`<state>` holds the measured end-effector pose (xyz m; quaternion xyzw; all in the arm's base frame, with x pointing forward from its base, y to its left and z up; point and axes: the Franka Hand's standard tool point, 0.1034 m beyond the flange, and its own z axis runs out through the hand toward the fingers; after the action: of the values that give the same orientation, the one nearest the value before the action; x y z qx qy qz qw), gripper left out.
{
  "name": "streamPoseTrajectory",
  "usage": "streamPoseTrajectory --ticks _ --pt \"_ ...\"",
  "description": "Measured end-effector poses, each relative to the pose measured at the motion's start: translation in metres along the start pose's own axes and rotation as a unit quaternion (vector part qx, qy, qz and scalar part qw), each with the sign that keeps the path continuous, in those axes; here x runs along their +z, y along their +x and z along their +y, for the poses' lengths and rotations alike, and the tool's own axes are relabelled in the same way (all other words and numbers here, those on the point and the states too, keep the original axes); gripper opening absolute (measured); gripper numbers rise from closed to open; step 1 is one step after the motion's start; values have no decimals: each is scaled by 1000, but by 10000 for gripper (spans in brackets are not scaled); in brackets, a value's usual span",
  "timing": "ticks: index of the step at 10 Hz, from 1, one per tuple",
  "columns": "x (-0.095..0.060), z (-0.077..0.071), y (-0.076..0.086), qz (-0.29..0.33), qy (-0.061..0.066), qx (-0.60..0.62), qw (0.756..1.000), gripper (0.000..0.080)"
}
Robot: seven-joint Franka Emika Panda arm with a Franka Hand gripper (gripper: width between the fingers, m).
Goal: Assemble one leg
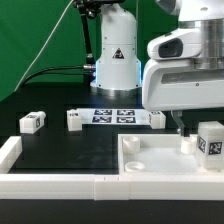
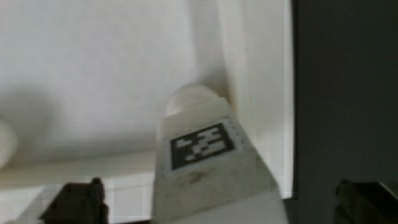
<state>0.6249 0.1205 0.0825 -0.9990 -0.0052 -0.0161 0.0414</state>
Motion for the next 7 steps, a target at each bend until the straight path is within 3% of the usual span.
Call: streamPoseTrajectory --ticks 2,5,7 --pt "0 4 1 2 -4 -72 997 649" --pt "0 3 1 2 -3 -72 997 622" --pt "0 3 1 2 -3 -72 997 288"
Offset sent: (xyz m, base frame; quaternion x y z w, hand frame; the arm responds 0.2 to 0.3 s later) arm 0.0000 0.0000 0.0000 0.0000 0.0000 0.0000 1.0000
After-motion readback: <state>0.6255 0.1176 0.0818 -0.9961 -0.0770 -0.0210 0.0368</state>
